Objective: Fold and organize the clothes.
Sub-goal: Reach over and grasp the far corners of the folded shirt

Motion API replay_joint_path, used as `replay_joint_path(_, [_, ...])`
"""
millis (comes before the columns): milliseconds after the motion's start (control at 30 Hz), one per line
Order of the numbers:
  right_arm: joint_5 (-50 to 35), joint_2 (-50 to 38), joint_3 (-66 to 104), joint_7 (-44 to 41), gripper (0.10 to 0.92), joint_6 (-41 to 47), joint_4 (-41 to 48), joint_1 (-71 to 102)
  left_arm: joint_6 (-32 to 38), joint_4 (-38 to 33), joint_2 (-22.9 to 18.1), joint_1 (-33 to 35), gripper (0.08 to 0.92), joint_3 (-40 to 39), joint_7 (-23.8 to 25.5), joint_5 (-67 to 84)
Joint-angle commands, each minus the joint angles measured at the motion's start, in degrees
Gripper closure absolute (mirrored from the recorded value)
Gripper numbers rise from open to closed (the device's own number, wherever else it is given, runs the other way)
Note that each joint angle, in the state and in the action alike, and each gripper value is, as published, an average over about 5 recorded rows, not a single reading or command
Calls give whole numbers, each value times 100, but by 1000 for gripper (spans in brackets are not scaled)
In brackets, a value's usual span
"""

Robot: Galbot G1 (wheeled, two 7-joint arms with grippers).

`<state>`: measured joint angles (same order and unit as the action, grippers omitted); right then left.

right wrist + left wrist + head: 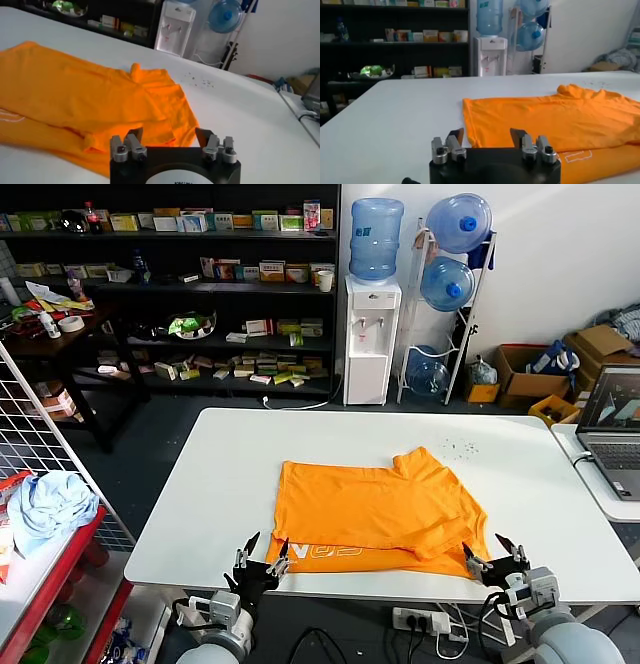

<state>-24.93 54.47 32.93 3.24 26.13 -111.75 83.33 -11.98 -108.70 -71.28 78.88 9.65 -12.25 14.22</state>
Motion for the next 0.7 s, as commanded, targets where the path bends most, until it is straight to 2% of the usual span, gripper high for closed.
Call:
replay_joint_path(33, [-493,-63,-145,-380,211,-153,822,-1282,65,1119,-16,-1429,249,-211,76,258])
replay_joint_path(167, [-678,-107,-265,-624,203,62,1315,-1936,75,1806,-85,-2255,184,-371,94,433])
replay_joint_path(300, [-783,-148,-434,-724,203,90,1797,-2459,40,2365,-203,-2910,178,-557,99,606])
replay_joint_path(700, [-337,141,-1034,-1407,203,243,3841,-4077,-311,4059,-689,-4073,177,-826,119,877])
